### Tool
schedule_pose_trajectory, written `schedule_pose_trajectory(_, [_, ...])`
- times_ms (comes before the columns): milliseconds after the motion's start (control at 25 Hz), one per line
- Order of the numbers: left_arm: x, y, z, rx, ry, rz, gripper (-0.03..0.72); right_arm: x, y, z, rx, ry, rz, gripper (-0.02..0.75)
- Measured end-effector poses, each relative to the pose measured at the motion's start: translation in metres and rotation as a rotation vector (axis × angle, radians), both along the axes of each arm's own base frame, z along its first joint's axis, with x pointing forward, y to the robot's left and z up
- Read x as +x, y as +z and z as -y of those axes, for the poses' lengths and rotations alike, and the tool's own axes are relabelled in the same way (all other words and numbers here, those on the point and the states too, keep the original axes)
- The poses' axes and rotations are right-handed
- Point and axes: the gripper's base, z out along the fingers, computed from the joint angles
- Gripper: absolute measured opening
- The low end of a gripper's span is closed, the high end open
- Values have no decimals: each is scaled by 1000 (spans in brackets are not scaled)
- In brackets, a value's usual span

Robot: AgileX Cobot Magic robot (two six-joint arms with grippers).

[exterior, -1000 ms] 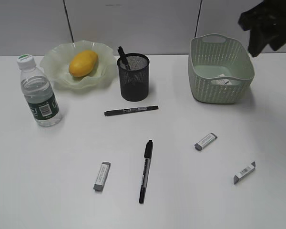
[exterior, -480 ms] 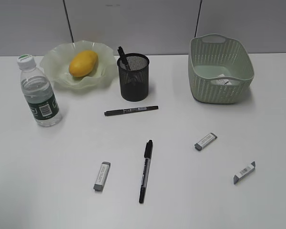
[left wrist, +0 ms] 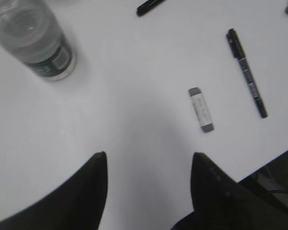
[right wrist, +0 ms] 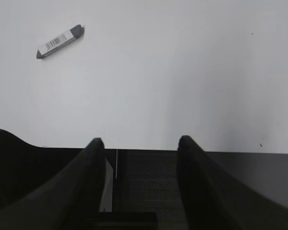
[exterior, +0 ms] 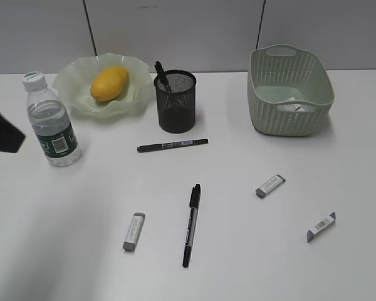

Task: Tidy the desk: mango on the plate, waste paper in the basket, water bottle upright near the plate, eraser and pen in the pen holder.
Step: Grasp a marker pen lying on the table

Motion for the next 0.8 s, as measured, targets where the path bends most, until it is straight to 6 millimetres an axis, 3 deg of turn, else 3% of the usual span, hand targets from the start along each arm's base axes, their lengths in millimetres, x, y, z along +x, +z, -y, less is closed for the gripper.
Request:
schedule_pose_trajectory(200, [29, -5, 42, -80, -18, -105, 424, -45, -7, -1, 1, -8, 104, 393])
schedule_pose_trajectory(400, [38, -19, 92, -28, -10, -170, 425, -76, -18, -1, -11, -10, 194, 393])
schedule_pose_trajectory(800, [54, -80, 171, 11, 84, -286, 425, -122, -19, -1, -8, -21, 425, 393])
